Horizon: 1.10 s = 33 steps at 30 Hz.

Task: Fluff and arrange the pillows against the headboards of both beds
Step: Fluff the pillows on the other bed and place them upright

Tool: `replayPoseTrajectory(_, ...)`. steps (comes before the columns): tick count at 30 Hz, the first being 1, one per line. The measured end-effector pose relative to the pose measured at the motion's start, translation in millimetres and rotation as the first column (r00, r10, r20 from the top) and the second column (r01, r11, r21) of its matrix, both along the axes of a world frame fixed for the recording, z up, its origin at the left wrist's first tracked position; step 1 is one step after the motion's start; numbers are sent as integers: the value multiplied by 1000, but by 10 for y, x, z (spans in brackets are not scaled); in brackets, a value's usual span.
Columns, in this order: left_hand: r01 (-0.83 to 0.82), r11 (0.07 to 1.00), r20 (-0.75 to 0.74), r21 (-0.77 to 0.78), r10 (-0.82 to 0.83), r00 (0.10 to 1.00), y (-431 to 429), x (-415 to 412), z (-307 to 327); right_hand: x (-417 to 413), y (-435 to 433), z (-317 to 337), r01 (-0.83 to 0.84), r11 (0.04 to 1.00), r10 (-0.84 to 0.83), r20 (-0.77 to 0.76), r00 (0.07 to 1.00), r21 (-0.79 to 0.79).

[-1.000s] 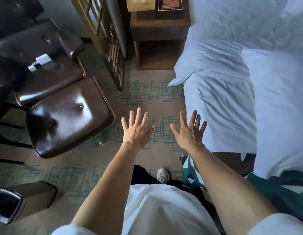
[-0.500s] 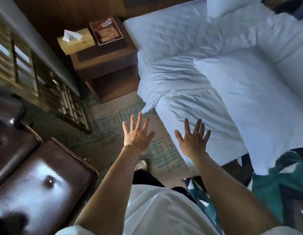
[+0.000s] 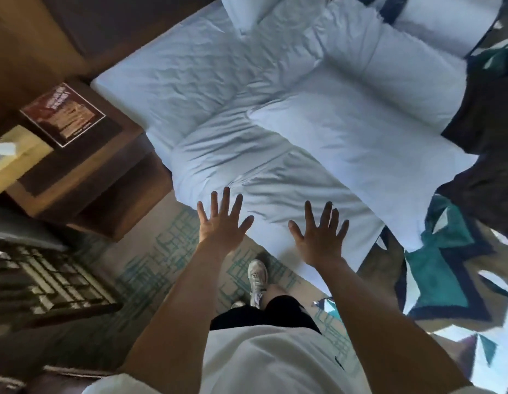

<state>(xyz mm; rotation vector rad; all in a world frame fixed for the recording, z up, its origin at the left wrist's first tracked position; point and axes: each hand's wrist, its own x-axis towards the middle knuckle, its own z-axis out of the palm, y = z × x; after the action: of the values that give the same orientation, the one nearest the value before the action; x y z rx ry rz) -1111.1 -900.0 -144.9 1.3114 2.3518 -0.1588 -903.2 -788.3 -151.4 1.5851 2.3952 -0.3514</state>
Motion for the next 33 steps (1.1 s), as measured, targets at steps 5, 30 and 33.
replayPoseTrajectory(5, 117, 992, -11, 56, -117, 993, 628, -115, 56, 2, 422, -57, 79, 997, -78, 21, 997, -14)
replayPoseTrajectory(30, 488, 866, -129, 110, -474, 871, 4152, -463, -106, -437, 3424, -197, 412, 900, -422, -48, 905, -140)
replayPoseTrajectory(33, 558, 815, -174, 154, -533, 828, 4915, -360, -211, -692, 4047, -250, 399, 908, -416, -161, 895, -128)
